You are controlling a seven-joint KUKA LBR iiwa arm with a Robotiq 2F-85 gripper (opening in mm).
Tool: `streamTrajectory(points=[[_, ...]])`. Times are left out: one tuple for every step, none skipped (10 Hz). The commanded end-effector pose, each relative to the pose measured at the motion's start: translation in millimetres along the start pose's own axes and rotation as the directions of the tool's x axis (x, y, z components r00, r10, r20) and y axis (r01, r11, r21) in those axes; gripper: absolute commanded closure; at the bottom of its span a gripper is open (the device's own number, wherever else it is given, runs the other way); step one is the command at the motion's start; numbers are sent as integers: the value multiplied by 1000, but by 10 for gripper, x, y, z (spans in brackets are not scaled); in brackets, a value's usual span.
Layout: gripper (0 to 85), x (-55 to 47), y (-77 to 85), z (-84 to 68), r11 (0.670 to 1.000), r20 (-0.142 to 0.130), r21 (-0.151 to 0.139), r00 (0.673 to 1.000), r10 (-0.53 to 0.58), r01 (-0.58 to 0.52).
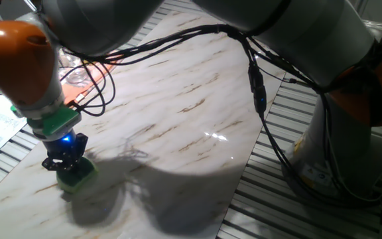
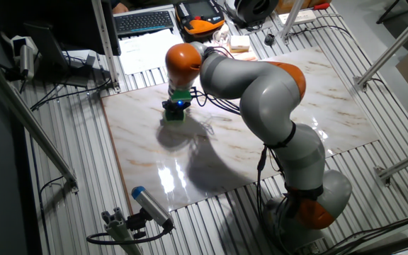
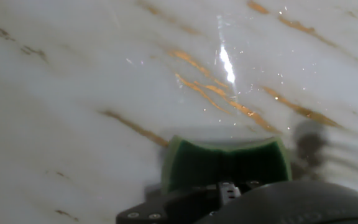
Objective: Clean the tabletop with a sponge
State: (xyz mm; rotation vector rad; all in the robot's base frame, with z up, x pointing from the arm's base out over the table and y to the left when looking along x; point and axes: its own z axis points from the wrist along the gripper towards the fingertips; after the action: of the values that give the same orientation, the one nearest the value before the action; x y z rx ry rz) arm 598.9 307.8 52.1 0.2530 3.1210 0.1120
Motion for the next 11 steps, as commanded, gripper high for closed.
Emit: streamTrajectory(points=[[850, 25, 7, -19, 1000, 1, 0, 1000, -1, 1], [850, 58, 18, -43, 1000, 1, 1, 1000, -1, 1], [850, 81, 38, -41, 1000, 2, 3, 1000, 0, 0], [850, 108, 53, -20, 1000, 4, 7, 1000, 0, 0], [850, 134, 45, 12, 1000, 7, 7, 1000, -3, 3], [850, 170, 32, 41, 1000, 11, 6, 1000, -10, 10], [850, 197, 37, 46, 1000, 12, 0, 1000, -10, 10], [850, 222, 58, 47, 1000, 15, 3, 1000, -9, 9], [850, 246, 67, 31, 1000, 17, 4, 1000, -7, 7], [850, 282, 75, 8, 1000, 18, 10, 1000, -7, 7], [850, 328, 89, 4, 1000, 22, 15, 1000, -8, 7]])
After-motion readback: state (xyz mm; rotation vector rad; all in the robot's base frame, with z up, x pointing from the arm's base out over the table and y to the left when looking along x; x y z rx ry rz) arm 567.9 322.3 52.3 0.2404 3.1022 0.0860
